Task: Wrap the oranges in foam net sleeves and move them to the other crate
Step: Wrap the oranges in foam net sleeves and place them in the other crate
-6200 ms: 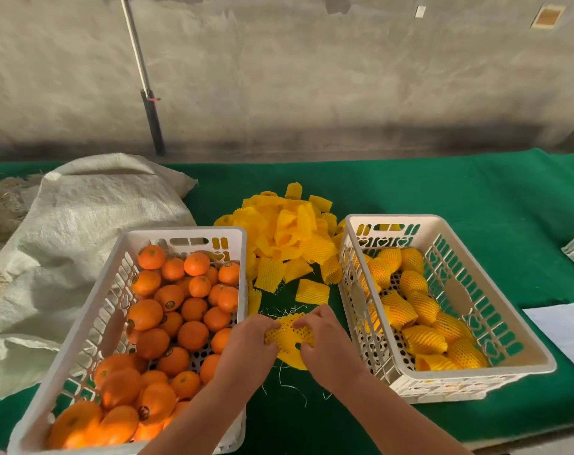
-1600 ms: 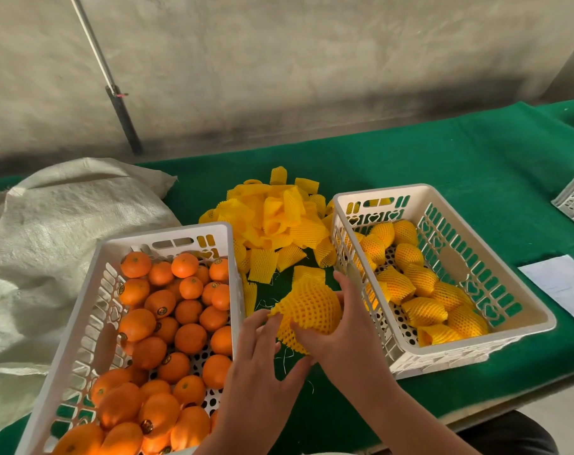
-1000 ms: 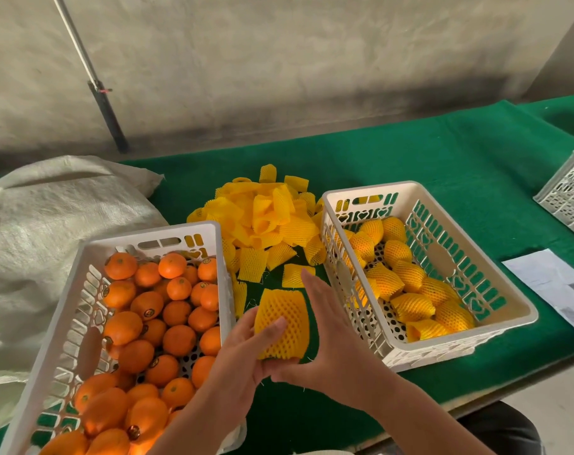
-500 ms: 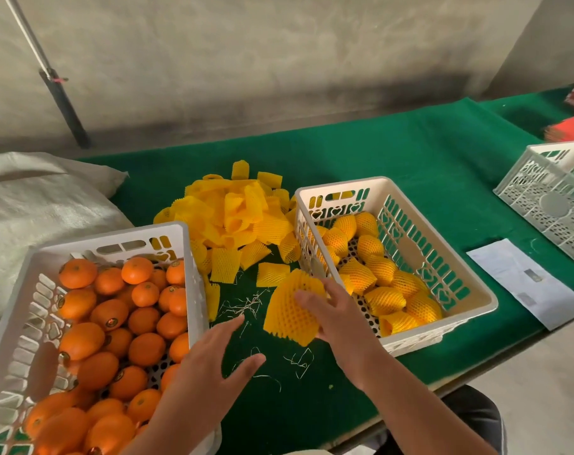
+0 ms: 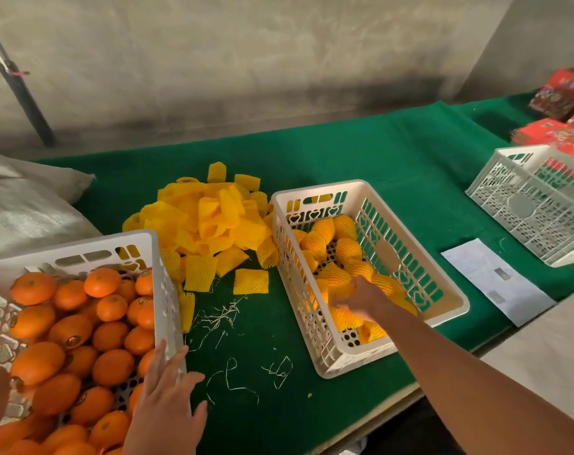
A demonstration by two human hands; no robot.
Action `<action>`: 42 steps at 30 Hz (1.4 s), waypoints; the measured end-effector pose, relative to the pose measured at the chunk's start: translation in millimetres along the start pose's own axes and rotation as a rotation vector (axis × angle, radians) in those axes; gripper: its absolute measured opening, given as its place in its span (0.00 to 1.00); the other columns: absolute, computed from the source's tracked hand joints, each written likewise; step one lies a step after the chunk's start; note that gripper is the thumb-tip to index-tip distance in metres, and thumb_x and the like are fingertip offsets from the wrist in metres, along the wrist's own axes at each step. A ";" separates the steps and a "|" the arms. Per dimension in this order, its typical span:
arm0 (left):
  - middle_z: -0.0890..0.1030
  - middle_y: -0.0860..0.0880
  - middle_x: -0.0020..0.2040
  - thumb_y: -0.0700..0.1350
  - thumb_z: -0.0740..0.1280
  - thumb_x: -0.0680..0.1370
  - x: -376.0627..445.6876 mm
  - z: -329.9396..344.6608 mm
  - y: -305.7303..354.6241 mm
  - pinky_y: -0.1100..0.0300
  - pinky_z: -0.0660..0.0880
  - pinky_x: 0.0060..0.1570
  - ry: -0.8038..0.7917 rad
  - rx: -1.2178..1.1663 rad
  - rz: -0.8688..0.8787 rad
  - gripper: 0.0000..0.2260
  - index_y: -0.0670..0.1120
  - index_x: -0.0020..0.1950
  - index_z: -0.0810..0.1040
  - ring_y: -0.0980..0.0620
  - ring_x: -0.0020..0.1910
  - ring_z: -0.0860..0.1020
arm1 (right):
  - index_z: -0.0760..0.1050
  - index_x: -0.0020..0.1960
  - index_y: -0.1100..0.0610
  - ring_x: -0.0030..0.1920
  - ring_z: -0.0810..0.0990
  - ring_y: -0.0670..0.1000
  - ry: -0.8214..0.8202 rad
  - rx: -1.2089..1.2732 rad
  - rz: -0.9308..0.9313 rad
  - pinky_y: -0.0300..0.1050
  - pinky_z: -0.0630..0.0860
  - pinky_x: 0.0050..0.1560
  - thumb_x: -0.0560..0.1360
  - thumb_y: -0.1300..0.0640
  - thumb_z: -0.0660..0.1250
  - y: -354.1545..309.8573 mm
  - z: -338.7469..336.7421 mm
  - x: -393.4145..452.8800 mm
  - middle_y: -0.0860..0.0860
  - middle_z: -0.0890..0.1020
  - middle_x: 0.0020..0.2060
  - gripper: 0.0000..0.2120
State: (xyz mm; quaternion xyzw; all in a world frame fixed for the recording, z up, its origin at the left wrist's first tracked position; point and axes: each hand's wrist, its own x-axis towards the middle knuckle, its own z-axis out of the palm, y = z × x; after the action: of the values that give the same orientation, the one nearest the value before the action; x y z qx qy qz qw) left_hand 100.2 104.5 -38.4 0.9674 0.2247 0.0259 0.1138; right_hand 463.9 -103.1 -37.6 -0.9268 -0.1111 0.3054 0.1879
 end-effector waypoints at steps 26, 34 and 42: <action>0.86 0.40 0.51 0.52 0.61 0.73 15.5 22.4 -20.3 0.45 0.47 0.79 0.267 -0.034 0.270 0.14 0.53 0.33 0.83 0.40 0.82 0.51 | 0.70 0.69 0.56 0.65 0.76 0.59 0.133 -0.224 -0.129 0.54 0.78 0.64 0.68 0.45 0.82 -2.6 51.0 75.5 0.56 0.76 0.64 0.36; 0.86 0.44 0.52 0.55 0.60 0.64 10.8 24.8 -23.9 0.46 0.46 0.79 0.199 -0.010 0.170 0.12 0.55 0.32 0.83 0.29 0.71 0.64 | 0.67 0.75 0.57 0.73 0.70 0.61 0.002 -0.177 -0.137 0.57 0.75 0.69 0.67 0.51 0.84 0.1 42.6 69.7 0.58 0.72 0.72 0.43; 0.86 0.47 0.53 0.42 0.87 0.48 3.7 11.6 -15.6 0.24 0.69 0.61 0.001 0.025 0.023 0.23 0.59 0.34 0.83 0.27 0.69 0.71 | 0.77 0.68 0.53 0.54 0.80 0.52 0.294 0.217 -0.146 0.47 0.79 0.46 0.79 0.52 0.72 3.6 -4.0 19.0 0.49 0.83 0.60 0.18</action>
State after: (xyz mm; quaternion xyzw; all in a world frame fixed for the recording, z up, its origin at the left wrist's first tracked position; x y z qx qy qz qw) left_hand 98.0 117.3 -53.3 0.9713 0.2139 0.0250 0.1014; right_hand 481.6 -101.3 -46.0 -0.9253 -0.1157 0.1624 0.3225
